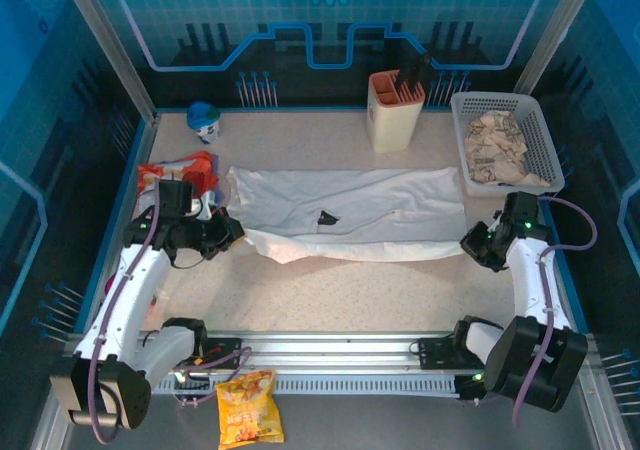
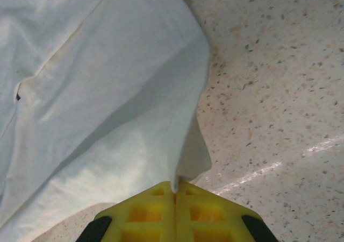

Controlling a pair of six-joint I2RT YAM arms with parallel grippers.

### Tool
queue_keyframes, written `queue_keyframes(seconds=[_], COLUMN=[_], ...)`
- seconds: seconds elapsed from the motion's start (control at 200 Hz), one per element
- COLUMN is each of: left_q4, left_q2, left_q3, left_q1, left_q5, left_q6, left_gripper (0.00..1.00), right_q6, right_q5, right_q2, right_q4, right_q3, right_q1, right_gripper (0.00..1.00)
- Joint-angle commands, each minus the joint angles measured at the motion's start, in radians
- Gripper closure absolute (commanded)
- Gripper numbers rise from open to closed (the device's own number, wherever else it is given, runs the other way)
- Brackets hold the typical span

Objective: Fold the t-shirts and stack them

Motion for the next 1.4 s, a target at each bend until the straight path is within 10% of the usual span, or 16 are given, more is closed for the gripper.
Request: queue_keyframes(seconds=[0.0,0.45,1.396], left_q4=[0.012,0.122,0.207], left_q2=[0.026,0.386,0.696], left_q3=[0.02,0.229,0.388], left_q1=[0.009,0.037,0.073], left_q5=[0.026,0.007,-0.047], left_q6=[0.0,0.063,0.06], left_gripper=[1.0,1.0,1.0], right_q6=[-0.004,-0.035,0.069], right_q5=[0.019,-0.045,-0.062], right_q2=[0.03,0.367,0.555], right_q4=[-0.003,0.154,0.29], right_q3=[0.034,0.188,0.281], right_q1=[-0.031,-0.045,0.044], right_gripper=[1.0,1.0,1.0])
